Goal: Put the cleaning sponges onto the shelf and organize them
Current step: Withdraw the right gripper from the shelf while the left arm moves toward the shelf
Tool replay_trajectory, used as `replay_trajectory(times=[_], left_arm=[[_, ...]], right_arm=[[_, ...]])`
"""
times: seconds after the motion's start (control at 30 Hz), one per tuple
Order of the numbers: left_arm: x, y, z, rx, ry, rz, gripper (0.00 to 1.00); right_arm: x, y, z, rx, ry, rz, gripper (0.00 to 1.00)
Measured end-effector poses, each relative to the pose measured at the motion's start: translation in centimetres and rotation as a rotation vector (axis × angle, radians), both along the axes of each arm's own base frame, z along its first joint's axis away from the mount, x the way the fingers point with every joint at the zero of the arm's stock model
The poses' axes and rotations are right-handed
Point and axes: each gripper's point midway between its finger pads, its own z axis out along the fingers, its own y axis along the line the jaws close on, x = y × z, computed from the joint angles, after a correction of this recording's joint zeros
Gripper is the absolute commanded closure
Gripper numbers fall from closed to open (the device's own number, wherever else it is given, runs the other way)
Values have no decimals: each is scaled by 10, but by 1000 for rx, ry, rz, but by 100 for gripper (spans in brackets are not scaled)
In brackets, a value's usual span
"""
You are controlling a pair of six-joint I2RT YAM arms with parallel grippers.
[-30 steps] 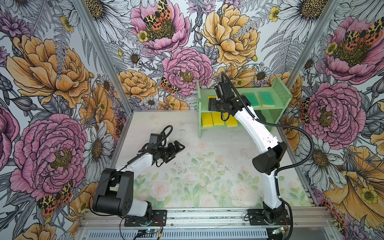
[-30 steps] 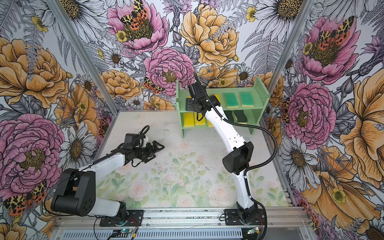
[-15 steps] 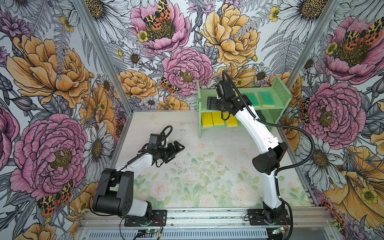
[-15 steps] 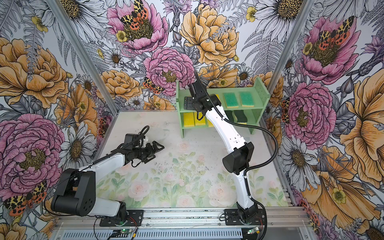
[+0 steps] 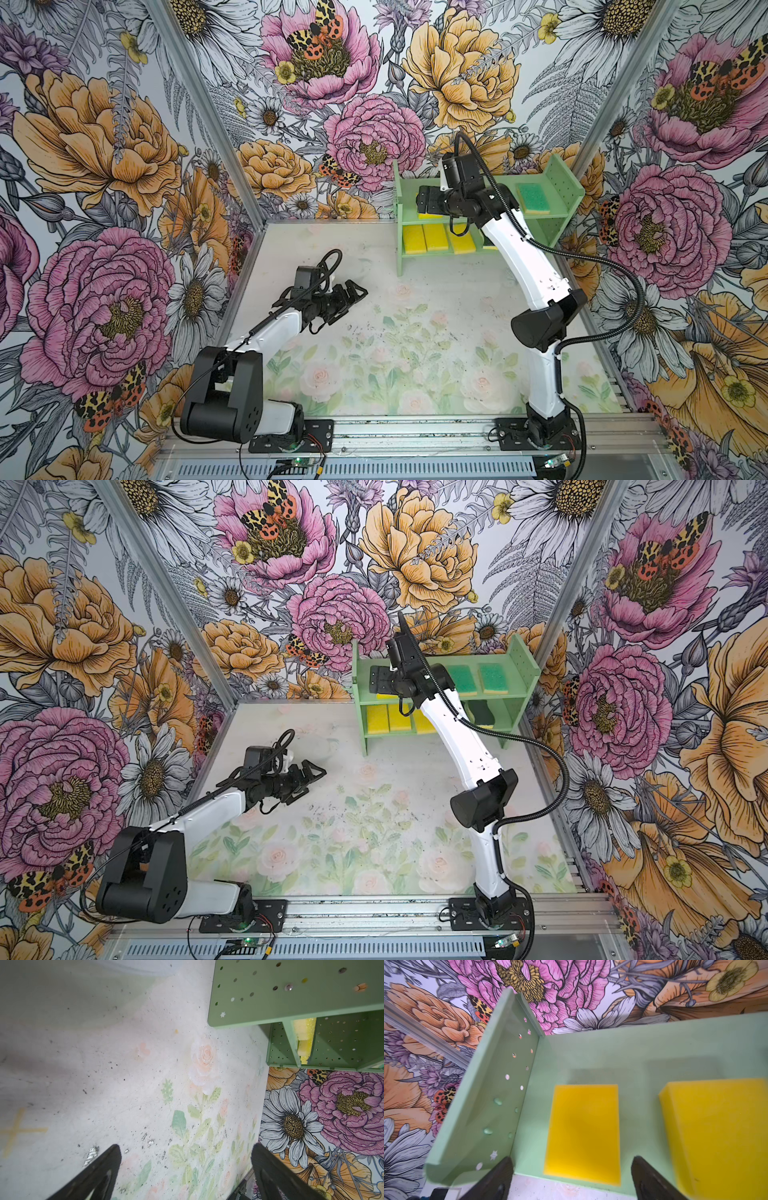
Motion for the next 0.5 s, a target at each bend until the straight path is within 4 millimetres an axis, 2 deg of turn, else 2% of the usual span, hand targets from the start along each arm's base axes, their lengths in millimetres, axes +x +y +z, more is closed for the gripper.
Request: replay_trajectory(times=[0.2, 0.27, 0.4, 0.5], left_arm=[[8, 0, 27, 13, -71, -12, 1], [14, 2, 45, 24, -127, -12, 1], [22, 8, 81, 56, -247, 1, 1], [27, 13, 111, 88, -346, 17, 1]], right_arm=[[-36, -34, 57, 63, -80, 48, 8], [-53, -51, 74, 48, -117, 51, 7], [-85, -73, 90, -8, -169, 63, 5], [-103, -91, 85, -70, -177, 58, 3]])
